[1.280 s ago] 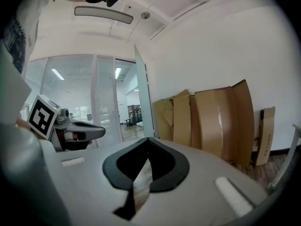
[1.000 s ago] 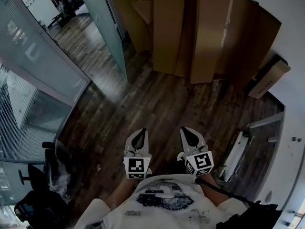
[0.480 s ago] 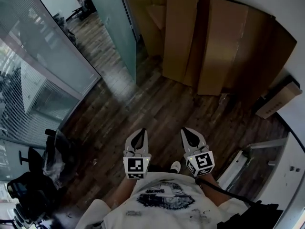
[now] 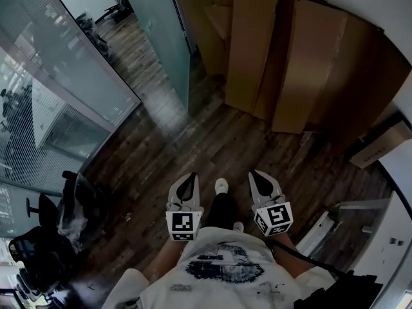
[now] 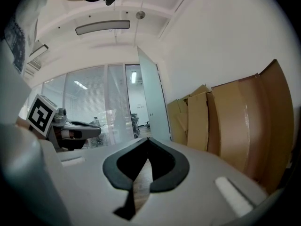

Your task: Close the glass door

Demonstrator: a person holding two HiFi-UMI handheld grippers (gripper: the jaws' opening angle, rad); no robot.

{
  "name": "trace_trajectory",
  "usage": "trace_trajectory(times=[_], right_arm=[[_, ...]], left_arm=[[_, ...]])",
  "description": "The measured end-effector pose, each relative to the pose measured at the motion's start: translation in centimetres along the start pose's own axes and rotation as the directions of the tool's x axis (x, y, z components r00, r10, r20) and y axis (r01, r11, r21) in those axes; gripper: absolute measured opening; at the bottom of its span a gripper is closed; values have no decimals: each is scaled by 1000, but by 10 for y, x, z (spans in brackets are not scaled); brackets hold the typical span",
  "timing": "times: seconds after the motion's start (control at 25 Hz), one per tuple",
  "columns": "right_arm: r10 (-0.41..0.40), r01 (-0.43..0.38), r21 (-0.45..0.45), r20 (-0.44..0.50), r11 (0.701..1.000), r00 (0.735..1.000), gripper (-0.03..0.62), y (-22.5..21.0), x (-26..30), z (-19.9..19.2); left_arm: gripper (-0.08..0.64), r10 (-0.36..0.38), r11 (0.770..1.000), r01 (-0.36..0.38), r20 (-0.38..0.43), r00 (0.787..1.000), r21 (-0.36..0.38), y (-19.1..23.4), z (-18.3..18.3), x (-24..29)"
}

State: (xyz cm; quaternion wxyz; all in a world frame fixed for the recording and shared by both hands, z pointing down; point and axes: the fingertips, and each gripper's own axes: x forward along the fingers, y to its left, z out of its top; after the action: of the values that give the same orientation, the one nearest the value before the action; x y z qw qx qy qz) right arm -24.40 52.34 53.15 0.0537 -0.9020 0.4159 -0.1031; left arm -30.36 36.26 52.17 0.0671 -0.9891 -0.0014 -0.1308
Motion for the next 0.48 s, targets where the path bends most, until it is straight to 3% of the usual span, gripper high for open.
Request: trace_trajectory(times=[0.48], right_arm=[[9,-10,-37,-22,999,1000,6,-28,104,25]], left_arm=[[3,-7,1000,8,30,1000,-30,55,19,101]])
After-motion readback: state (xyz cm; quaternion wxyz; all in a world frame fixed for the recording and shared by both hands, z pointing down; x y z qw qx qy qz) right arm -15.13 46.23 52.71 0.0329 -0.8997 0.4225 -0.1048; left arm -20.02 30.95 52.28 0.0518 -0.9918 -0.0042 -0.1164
